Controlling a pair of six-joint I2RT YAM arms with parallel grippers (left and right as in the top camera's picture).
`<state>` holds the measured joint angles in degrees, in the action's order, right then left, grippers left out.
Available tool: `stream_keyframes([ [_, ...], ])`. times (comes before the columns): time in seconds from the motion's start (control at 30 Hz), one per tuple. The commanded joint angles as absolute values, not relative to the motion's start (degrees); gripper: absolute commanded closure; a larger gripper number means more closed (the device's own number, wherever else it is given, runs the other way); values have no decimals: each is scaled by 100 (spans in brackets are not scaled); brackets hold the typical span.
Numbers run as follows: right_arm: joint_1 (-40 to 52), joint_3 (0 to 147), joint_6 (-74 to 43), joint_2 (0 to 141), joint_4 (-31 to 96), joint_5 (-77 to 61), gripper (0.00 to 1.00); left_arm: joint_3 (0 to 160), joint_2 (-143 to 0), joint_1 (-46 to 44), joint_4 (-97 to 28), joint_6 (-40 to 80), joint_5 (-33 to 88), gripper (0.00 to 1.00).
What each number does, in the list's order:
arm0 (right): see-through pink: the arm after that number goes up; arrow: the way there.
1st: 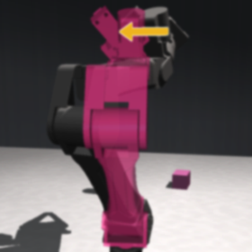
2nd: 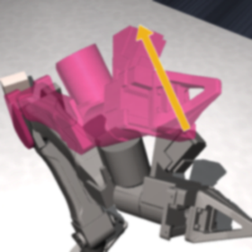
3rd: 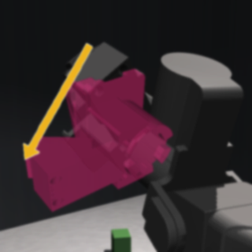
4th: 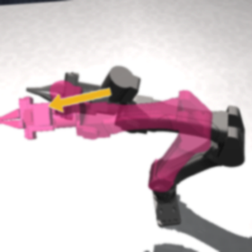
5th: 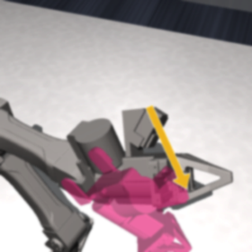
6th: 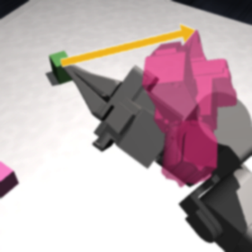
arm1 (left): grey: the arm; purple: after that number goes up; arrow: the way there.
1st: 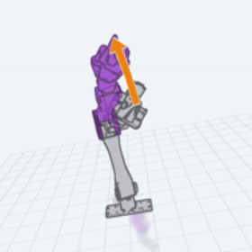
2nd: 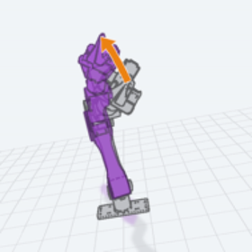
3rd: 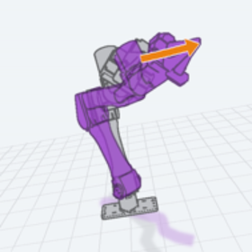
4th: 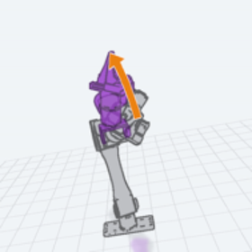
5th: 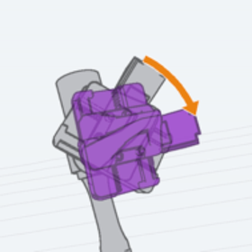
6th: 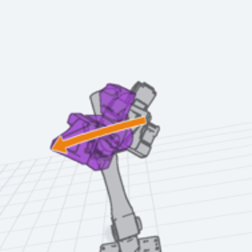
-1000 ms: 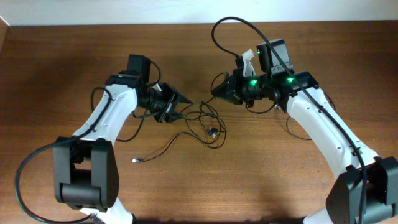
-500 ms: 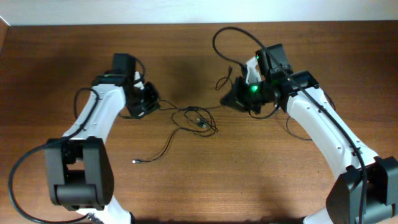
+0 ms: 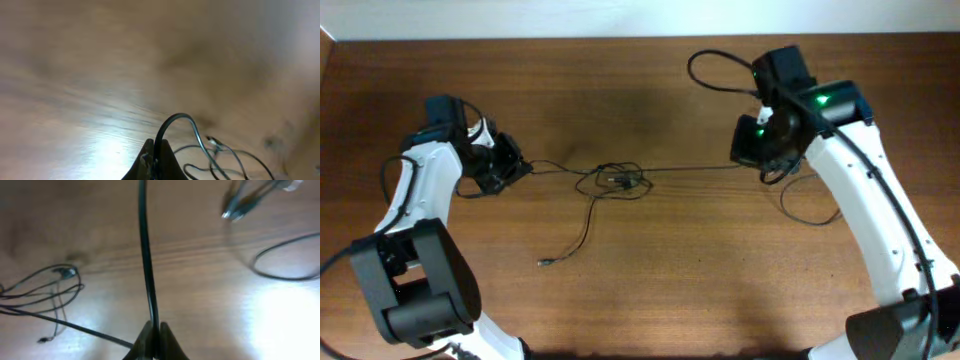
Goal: Untangle cables
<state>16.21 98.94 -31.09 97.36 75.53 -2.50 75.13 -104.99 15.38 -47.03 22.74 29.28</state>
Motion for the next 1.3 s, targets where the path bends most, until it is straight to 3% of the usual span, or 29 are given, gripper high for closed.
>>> stream_keyframes([
  [0.0, 1505, 10127, -3013, 9653, 7688, 165, 96, 7502, -10433, 1780, -4499, 152, 5443, 100],
  [0.07, 1551, 10125, -2600, 9697, 7649, -738, 96, 7502, -10433, 1778, -4707, -1428, 7299, 100],
  [0.17, 1824, 10106, -2630, 9723, 7599, -1385, 96, 7502, -10433, 1667, -4799, -1767, 8060, 100],
  [0.5, 3151, 9738, -3395, 10643, 6632, -1382, 95, 7502, -10433, 539, -4652, -1767, 6521, 100],
  [0.57, 3153, 9738, -3361, 10700, 6637, -1487, 70, 7502, -10433, 539, -4609, -1761, 6077, 100],
  [0.6, 3148, 9738, -3345, 10700, 6635, -1485, 36, 7502, -10433, 510, -4606, -1719, 6062, 100],
  [0.63, 3148, 9738, -3345, 10700, 6657, -1483, 30, 7502, -10433, 473, -4602, -1721, 6055, 100],
  [0.77, 3157, 9738, -3354, 10718, 6700, -1507, 29, 7502, -10433, 438, -4584, -1721, 6045, 100],
  [0.87, 3269, 9690, -4112, 10722, 6698, -1503, 48, 7502, -10433, 438, -4584, -1721, 6014, 100],
  [1.07, 3940, 9312, -6014, 10726, 5207, -1461, 53, 7502, -10433, 438, -4571, -1721, 6014, 100],
  [1.27, 4167, 9129, -7349, 11032, 4613, -987, 66, 7502, -10433, 438, -4571, -1719, 6016, 100],
])
